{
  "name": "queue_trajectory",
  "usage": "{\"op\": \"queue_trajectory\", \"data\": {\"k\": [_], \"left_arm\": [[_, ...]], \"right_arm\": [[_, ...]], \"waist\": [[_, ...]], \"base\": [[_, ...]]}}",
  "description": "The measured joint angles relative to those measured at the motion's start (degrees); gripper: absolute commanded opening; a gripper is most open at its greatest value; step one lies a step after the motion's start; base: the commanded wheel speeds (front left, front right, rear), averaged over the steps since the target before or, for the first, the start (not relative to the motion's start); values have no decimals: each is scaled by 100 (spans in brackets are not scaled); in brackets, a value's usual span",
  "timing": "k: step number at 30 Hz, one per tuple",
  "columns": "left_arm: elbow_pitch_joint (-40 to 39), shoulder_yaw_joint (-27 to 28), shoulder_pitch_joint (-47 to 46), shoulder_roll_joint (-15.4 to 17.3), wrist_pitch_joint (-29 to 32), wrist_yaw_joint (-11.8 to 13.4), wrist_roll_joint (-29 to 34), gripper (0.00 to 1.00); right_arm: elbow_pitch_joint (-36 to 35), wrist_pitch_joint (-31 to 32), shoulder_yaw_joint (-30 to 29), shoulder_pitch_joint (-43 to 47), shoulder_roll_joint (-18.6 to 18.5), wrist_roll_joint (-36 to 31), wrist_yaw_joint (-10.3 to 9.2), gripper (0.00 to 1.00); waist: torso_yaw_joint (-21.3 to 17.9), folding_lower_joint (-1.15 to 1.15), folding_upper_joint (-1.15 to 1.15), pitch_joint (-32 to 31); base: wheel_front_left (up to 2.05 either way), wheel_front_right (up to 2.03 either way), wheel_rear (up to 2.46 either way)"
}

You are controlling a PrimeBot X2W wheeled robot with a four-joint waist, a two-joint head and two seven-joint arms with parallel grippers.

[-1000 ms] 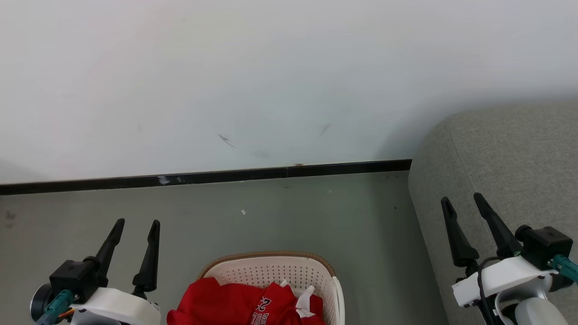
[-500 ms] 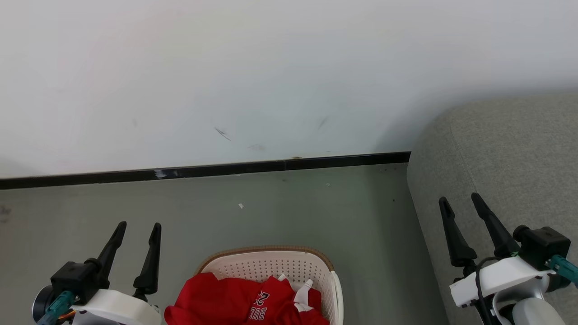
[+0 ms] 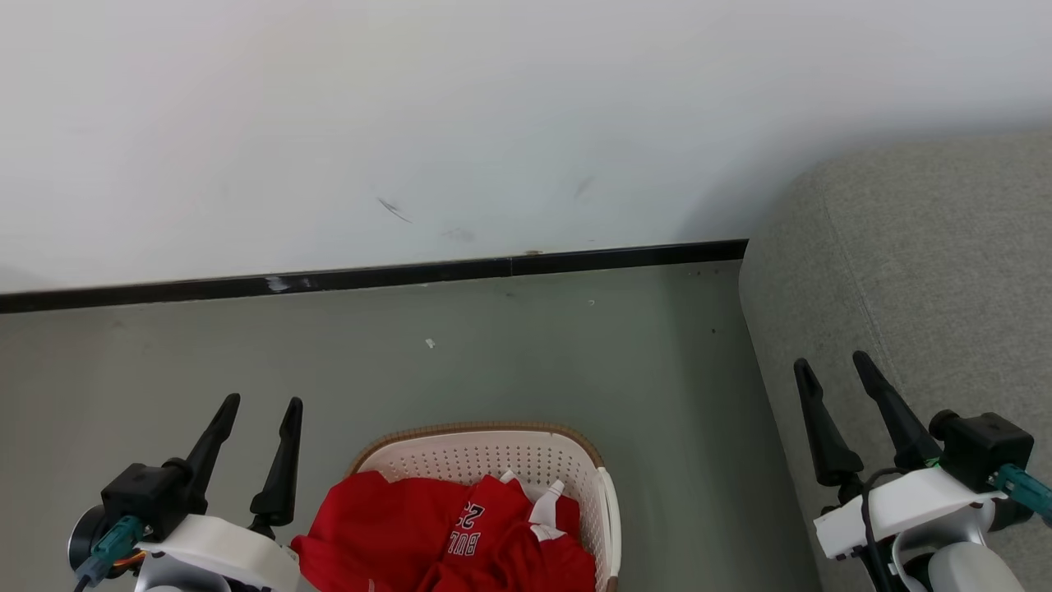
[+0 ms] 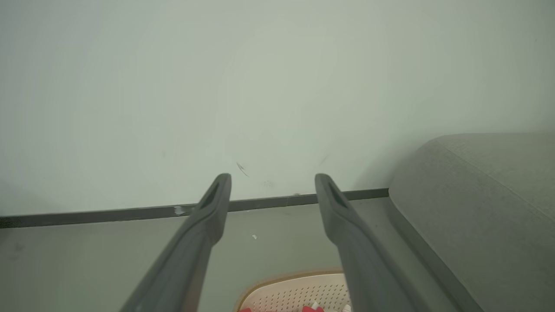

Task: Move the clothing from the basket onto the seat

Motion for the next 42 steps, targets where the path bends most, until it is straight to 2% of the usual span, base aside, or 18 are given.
{"op": "queue_trajectory", "data": {"k": [24,42], "left_arm": [[454,-513,-692,-190,138,-242,-56,100],[1105,-873,-1394,-181,371,-301,-64,100]], "right_arm": [[-390,-1,16,-589,69,-8,0,100],[-723,-27,82,-1042,114,-8,0,100]], "waist": [[-198,-1,0,1087],[-409,-1,0,2036]], "base": [[0,0,0],[0,0,0]]}}
